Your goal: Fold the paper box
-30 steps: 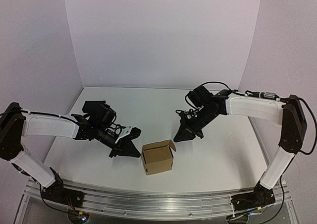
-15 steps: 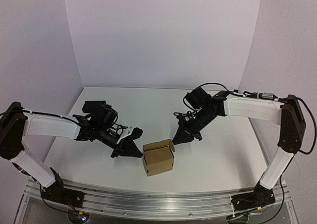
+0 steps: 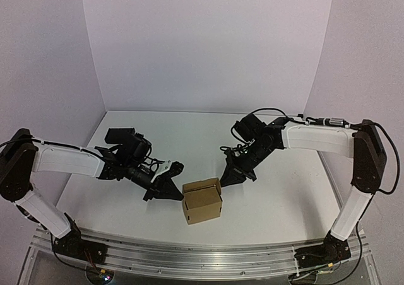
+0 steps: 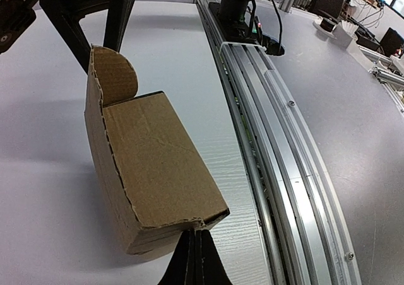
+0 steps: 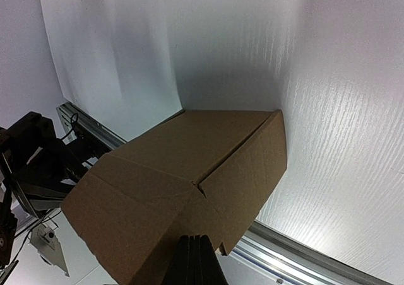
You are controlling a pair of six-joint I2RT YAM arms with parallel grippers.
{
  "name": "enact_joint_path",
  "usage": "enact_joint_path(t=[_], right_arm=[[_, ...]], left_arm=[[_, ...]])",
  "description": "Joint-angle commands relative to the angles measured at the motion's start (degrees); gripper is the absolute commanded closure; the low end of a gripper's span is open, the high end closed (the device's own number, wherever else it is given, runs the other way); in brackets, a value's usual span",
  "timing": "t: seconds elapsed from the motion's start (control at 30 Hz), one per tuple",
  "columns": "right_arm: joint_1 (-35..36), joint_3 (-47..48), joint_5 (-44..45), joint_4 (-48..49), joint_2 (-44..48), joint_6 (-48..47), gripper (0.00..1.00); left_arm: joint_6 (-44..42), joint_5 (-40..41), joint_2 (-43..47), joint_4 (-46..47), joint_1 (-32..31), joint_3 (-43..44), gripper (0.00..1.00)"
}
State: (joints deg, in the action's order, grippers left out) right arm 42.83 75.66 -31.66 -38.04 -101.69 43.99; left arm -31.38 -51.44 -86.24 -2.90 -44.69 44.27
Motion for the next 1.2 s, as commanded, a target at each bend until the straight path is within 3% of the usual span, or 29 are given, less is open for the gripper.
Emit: enact_joint_path(t=[0.0,0.37,0.73,1.17], right_arm=[[0.8,2.0,-1.3,-0.5,-0.7,-0.1,1.0],[0.9,2.9,-1.0,-0.5,-0.9,0.0,1.0],[1.5,2.6,-0.7,-0.5,-1.3,0.0,1.0],[1.6,-2.0,2.5,-0.8,0.6,-0.9,1.0]], left_arm=[[0.9,-1.1,0.8,2.7,-0.2,3.2,1.0],[2.1,-1.6,0.7,2.7,-0.2,4.0,0.99],[-7.8,1.3,0.7,-3.6,-0.2,0.6,1.0],[-9.6,2.4,-0.6,-4.3,-0.2,-0.3,1.0]])
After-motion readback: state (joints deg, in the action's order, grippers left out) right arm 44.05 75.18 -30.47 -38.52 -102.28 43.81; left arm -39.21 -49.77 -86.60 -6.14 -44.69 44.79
